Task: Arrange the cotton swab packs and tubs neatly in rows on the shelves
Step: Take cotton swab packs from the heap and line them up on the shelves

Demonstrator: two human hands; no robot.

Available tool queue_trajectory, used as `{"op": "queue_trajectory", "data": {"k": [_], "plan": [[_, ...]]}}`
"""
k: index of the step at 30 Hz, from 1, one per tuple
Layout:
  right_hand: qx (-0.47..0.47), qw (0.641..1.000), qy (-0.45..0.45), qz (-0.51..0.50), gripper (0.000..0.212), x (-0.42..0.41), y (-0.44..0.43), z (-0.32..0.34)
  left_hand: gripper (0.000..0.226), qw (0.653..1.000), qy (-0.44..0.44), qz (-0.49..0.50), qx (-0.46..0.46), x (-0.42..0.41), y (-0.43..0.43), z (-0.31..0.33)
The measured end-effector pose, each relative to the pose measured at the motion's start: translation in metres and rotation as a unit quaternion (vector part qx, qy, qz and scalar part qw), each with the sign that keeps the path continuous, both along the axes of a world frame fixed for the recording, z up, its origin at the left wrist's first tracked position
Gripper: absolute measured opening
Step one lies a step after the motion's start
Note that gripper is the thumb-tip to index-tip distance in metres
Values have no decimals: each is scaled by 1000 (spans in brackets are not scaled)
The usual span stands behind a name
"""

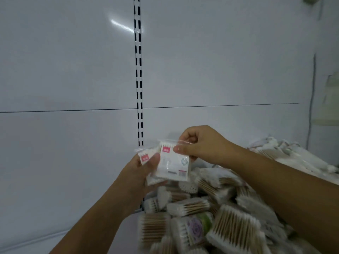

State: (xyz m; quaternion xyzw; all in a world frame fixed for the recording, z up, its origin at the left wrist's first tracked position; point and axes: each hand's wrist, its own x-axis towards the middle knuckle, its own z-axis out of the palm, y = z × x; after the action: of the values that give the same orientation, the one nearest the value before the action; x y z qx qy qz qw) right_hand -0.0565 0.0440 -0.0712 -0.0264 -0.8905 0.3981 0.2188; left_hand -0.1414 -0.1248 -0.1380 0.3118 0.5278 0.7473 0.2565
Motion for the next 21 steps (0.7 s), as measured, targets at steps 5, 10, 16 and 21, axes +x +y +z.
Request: {"op": "queue_trajectory", "data": {"k": [5,10,16,21], "plan": [[58,996,-63,-35,25,19,4,3,58,1000,23,17,-5,-1,7,-5],[324,888,-268,-186,52,47,22,-3,42,1000,-12,20,10,-4,7,-6],[391,875,-218,-182,16,53,12,-24,53,1000,-19,0,1,-2,3,-4],[221,948,-29,-228,15,59,13,-4,42,997,-49,57,1,-9,0,-5]]}}
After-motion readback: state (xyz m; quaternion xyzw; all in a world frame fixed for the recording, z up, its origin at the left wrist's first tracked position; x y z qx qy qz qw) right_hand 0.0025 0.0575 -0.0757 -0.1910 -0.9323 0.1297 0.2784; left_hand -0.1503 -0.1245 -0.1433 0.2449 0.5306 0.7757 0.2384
